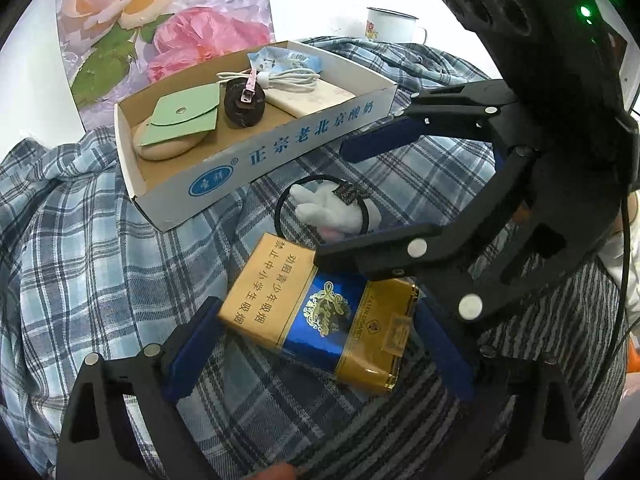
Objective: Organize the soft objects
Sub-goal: 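Lower the left tool onto the gold-and-blue box and grasp it, then grasp the white glove hair tie with the right tool while left lifts the gold box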
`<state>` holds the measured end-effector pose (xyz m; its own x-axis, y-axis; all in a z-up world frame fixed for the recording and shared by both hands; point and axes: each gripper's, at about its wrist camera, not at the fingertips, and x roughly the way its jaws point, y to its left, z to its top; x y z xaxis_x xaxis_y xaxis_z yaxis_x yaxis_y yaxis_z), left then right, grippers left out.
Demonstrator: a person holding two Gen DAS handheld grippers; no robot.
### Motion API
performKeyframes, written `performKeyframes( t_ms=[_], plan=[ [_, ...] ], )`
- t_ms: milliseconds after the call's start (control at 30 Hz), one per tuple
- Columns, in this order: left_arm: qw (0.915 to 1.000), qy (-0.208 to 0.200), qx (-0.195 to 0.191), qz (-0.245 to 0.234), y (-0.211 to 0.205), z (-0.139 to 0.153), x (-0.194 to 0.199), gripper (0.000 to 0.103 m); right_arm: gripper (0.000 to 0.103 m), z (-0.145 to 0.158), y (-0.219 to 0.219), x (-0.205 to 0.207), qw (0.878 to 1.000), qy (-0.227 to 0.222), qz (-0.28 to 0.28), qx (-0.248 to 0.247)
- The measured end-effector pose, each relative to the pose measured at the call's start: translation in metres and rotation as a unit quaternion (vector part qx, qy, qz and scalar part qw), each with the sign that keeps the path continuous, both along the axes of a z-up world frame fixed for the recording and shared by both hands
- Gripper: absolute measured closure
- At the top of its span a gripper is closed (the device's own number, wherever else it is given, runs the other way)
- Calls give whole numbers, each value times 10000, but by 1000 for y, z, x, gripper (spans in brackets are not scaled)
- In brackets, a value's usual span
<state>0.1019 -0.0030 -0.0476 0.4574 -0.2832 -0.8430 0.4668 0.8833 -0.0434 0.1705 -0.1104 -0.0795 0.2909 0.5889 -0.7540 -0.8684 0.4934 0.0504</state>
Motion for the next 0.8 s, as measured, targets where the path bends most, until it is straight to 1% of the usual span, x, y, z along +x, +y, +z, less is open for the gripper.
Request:
performKeyframes(
  t_ms=[100,167,233,333,433,533,800],
  plan=[
    [10000,-29,2,12,0,1,-1,7,32,2,-2,2,9999,66,15,78],
    [10000,-40,0,35,-1,1,-2,7,43,2,-4,3,9999,102,36,107],
    [10000,-49,-29,45,0,2,-3,7,51,0,-4,4,9999,120,30,66],
    [10000,-50,-43,71,0,3,-4,7,52,-3,-2,4,9999,106,24,-28],
    [9999,-58,-39,71,0,3,-4,7,60,-8,1,2,9998,83,85,-138],
    [9999,-74,-53,96,0,4,-4,7,62,-7,1,0,9998,-4,116,-147],
    [9995,-118,-235,149,4,10,-5,7,62,3,-4,-1,9998,-211,39,52]
  ],
)
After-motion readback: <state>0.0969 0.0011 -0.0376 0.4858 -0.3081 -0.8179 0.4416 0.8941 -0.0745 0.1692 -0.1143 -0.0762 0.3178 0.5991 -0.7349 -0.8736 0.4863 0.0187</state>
